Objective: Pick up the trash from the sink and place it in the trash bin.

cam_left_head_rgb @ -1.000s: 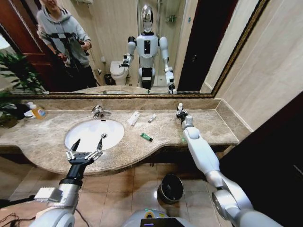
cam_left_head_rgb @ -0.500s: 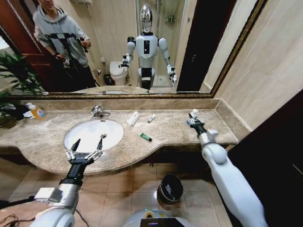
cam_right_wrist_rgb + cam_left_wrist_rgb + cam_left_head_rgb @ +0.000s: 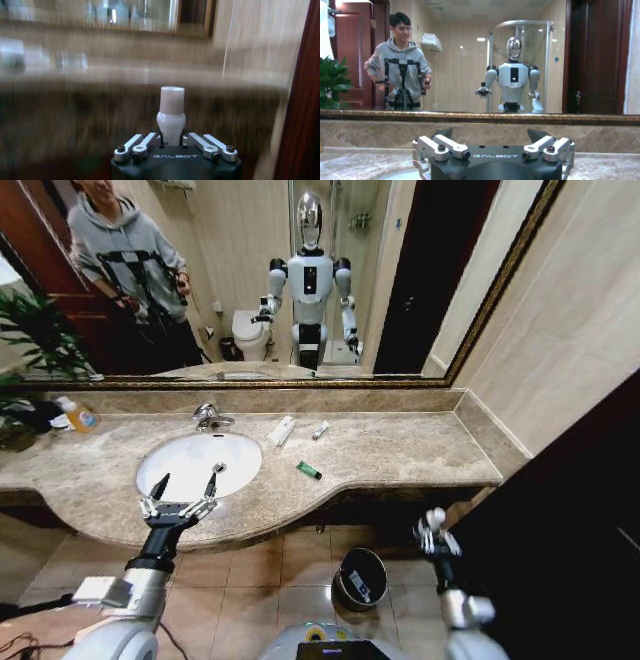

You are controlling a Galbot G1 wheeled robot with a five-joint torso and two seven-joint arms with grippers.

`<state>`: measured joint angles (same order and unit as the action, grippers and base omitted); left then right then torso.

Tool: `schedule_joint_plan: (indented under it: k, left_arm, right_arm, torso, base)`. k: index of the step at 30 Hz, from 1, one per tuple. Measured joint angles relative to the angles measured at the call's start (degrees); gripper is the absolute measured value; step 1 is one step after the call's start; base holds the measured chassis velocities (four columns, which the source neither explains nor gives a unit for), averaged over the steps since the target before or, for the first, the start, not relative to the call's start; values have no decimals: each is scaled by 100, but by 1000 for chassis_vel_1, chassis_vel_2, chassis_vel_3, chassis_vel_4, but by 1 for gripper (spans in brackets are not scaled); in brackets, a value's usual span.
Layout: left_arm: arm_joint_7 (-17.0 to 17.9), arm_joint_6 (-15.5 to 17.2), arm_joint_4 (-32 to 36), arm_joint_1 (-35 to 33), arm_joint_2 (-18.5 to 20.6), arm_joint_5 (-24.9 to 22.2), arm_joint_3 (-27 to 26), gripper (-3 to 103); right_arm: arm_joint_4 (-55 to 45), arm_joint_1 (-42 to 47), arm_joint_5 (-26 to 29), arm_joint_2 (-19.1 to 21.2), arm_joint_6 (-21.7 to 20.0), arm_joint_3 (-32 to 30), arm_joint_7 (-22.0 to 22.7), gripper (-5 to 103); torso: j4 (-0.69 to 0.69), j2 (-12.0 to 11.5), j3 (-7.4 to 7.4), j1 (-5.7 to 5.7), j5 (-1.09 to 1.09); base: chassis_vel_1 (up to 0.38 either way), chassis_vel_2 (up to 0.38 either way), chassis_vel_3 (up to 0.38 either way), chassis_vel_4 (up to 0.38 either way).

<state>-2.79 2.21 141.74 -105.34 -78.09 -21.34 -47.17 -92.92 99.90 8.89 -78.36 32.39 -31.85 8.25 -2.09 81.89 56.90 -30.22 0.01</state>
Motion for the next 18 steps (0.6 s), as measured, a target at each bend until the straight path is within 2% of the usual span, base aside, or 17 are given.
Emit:
schedule_joint_plan:
  k: [1,3,5,7,10,18]
  left_arm:
    - [-1,0,0,0,0,0,1,100]
    - [-1,0,0,0,0,0,0,100]
    - [0,0,0,0,0,0,0,100]
    - [-1,0,0,0,0,0,1,100]
    - [0,0,0,0,0,0,0,100]
    - [0,0,0,0,0,0,0,100]
  right_arm:
    - [530,-261,-92,-63,94,87,-9,18]
    - [873,-452,-160,-108,154,132,-22,18]
    - [2224,-1333,-416,-340,330,321,-38,18]
    - [2591,-1555,-439,-416,342,392,-40,18]
    - [4111,-2395,-619,-671,406,599,-194,18]
    - [5000,-3004,-594,-817,183,790,-344,18]
  torso:
    - [0,0,0,0,-2]
    - [0,0,0,0,-2]
    - [-4,-1,0,-1,1]
    - [-6,-1,0,-1,-3]
    - [-3,-2,1,-2,0]
    - [-2,-2,1,-1,-3]
  base:
    - [0,0,0,0]
    - [0,0,0,0]
    - [0,0,0,0]
    - [0,0,0,0]
    - [0,0,0,0]
    - [0,0,0,0]
